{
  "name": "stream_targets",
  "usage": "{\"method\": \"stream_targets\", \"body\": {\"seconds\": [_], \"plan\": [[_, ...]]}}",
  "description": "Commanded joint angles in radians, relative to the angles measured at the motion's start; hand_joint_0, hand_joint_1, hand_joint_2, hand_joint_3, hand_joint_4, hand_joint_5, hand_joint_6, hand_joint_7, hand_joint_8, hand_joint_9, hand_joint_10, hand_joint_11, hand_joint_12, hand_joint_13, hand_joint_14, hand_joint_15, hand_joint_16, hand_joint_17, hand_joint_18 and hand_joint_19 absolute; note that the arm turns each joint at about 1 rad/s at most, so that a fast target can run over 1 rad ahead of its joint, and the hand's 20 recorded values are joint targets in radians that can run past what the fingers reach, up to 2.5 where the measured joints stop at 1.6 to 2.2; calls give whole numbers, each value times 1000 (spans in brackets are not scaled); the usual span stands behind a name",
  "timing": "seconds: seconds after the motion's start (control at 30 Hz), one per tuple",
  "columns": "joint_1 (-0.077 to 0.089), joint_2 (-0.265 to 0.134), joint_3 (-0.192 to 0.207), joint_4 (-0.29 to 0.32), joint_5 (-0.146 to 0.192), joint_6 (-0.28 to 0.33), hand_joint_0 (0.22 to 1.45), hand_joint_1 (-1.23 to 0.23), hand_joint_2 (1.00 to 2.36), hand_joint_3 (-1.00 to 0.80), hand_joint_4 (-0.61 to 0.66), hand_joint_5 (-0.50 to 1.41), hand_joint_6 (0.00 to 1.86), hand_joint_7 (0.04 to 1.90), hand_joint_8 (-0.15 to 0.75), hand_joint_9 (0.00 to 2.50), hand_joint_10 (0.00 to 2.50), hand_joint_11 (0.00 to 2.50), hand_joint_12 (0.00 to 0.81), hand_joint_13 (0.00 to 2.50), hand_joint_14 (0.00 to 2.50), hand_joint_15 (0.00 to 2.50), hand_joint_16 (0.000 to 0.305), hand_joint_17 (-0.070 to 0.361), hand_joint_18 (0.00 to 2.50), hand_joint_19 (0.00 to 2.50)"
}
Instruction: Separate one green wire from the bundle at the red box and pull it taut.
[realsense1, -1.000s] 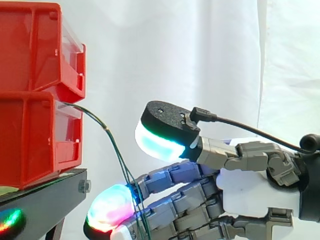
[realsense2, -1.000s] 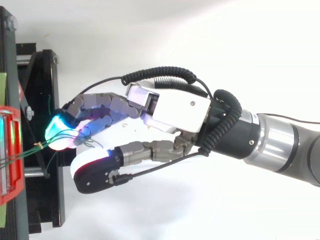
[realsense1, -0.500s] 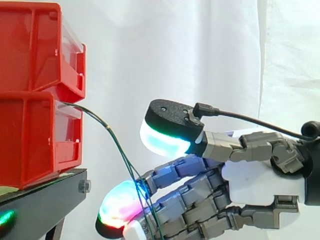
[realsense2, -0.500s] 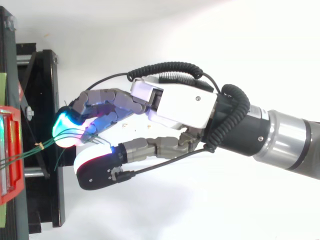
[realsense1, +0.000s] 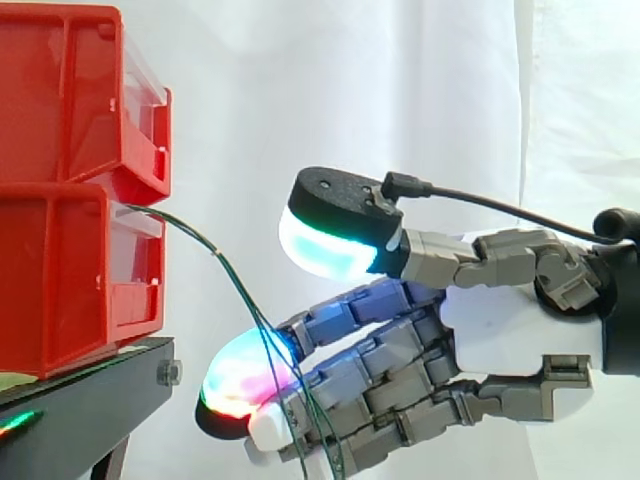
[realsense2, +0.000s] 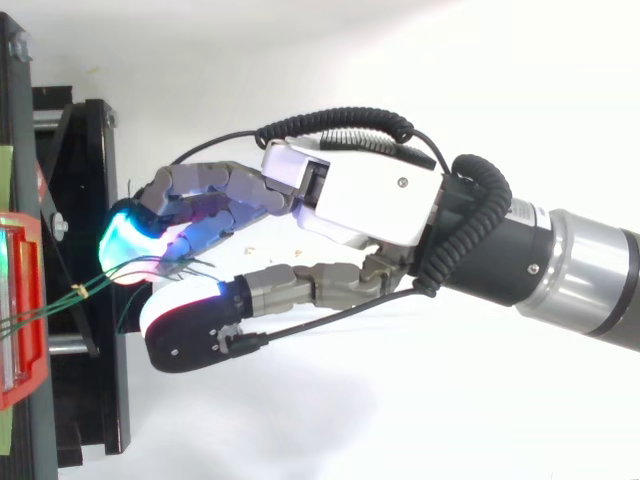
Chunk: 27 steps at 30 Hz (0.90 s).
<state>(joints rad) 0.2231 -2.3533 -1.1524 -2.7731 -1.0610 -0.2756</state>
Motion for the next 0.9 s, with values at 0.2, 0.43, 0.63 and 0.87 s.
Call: {"method": "stream_targets", "body": {"seconds": [0.2,0.43,0.63,0.87], "plan": [[19,0,14,24,7,-65,589,-540,1003,-456,340,-104,503,1046,290,799,6,219,295,587,3,86,44,98,576,236],[27,0,14,58,9,-82,610,-565,1007,-413,268,-90,502,1219,291,810,6,238,294,591,2,99,43,97,583,243],[27,0,14,52,4,-60,622,-592,1011,-358,214,-98,556,1301,294,814,7,276,296,602,4,100,43,98,593,248],[27,0,16,50,3,-33,619,-591,1012,-342,211,-120,651,1185,295,819,7,298,296,603,4,108,44,98,601,253]]}}
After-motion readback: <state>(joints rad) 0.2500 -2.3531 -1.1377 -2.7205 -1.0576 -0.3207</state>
